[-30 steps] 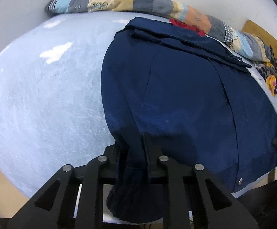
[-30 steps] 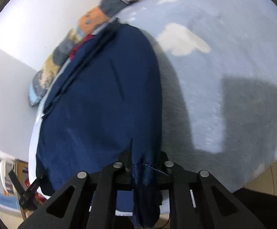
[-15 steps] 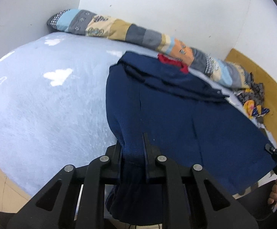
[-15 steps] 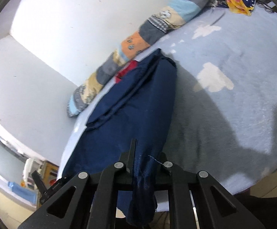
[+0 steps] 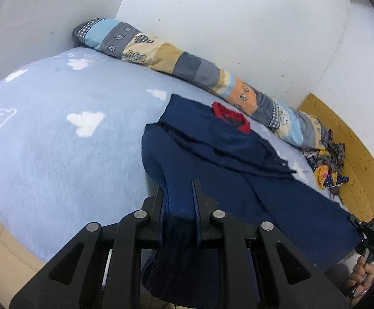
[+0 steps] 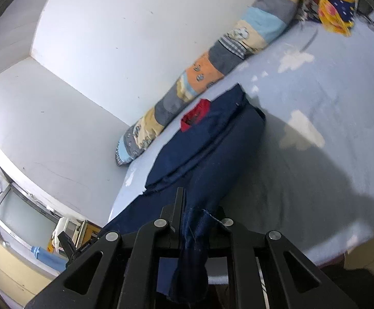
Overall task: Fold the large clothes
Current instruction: 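Hold the folded shirt edge with both grippers and straighten it, then lift the held shirt edge with both grippers and fold it over the body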
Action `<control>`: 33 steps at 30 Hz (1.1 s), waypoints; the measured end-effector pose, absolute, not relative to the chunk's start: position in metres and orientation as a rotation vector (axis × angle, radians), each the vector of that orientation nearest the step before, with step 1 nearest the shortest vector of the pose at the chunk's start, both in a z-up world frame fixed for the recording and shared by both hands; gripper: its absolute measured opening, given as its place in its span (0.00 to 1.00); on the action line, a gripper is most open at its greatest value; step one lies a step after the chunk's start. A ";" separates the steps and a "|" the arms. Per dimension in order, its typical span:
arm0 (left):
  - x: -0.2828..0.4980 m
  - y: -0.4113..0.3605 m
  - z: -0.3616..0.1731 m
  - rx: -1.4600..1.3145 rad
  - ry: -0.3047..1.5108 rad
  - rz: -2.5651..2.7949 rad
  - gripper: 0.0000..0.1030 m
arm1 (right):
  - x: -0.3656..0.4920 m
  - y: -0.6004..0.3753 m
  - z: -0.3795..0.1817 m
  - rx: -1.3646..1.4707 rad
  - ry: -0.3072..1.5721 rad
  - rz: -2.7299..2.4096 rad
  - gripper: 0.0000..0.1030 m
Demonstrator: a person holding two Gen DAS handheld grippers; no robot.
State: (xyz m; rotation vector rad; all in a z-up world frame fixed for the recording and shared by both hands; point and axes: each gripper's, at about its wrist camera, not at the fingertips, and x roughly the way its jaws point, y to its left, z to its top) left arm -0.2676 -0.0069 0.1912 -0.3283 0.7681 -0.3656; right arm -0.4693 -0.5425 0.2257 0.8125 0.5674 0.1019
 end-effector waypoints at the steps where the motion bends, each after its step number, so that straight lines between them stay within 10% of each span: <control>1: -0.266 -0.008 0.195 -0.333 0.762 -0.368 0.14 | -0.467 -0.543 0.230 0.810 0.561 0.100 0.10; 33: -0.155 -0.028 0.272 -0.405 0.793 -0.343 0.16 | -0.373 -0.577 0.320 0.876 0.525 0.158 0.11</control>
